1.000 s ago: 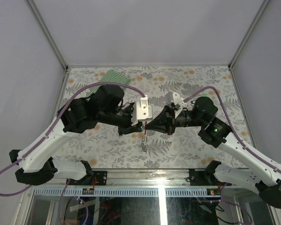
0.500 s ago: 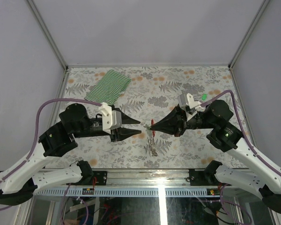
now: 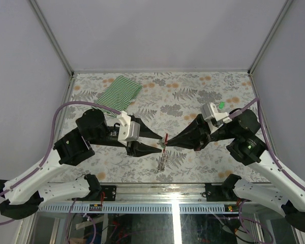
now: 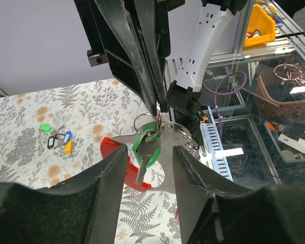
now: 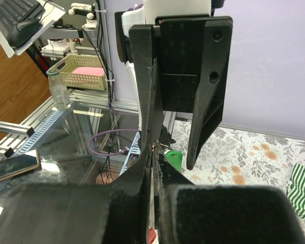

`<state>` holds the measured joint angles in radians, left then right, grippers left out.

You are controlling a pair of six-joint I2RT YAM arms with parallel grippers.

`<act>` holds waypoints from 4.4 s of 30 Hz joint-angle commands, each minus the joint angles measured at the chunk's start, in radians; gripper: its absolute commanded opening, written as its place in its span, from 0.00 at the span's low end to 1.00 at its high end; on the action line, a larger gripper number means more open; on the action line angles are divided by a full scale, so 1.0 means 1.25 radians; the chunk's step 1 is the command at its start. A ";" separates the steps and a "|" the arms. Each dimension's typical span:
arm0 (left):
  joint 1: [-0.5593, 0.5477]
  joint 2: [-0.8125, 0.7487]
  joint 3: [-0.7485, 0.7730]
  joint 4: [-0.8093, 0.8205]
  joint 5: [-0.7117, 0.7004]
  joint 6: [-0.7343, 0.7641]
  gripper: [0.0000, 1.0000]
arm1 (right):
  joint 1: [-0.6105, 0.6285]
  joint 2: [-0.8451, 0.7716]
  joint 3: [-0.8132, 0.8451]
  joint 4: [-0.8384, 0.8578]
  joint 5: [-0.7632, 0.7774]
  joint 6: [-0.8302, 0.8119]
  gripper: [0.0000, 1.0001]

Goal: Put the keys on the keyring

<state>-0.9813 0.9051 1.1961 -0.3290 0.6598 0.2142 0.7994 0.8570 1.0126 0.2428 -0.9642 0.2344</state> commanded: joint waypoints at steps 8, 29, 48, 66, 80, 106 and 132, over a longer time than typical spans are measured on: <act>-0.003 0.002 0.018 0.050 0.032 -0.005 0.44 | 0.005 -0.022 0.048 0.072 -0.034 0.024 0.00; -0.003 0.026 0.010 0.123 0.076 -0.040 0.38 | 0.004 -0.026 0.040 0.063 -0.016 0.017 0.00; -0.003 0.011 0.018 0.072 0.018 -0.011 0.00 | 0.005 -0.062 0.047 0.014 0.033 -0.026 0.00; -0.003 0.043 0.015 0.075 0.026 -0.019 0.00 | 0.004 -0.082 -0.024 0.191 0.134 0.062 0.00; -0.003 -0.009 -0.008 0.163 -0.050 -0.046 0.30 | 0.004 -0.095 -0.019 0.134 0.155 0.015 0.00; -0.004 -0.017 -0.107 0.418 -0.016 -0.185 0.28 | 0.005 -0.084 -0.035 0.189 0.177 0.036 0.00; -0.004 0.009 -0.099 0.452 -0.013 -0.193 0.12 | 0.005 -0.070 -0.046 0.164 0.171 0.010 0.00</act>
<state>-0.9813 0.9134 1.0561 0.1646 0.6315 -0.0151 0.7994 0.7750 0.9501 0.3927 -0.7685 0.2653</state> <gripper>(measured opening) 0.166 0.010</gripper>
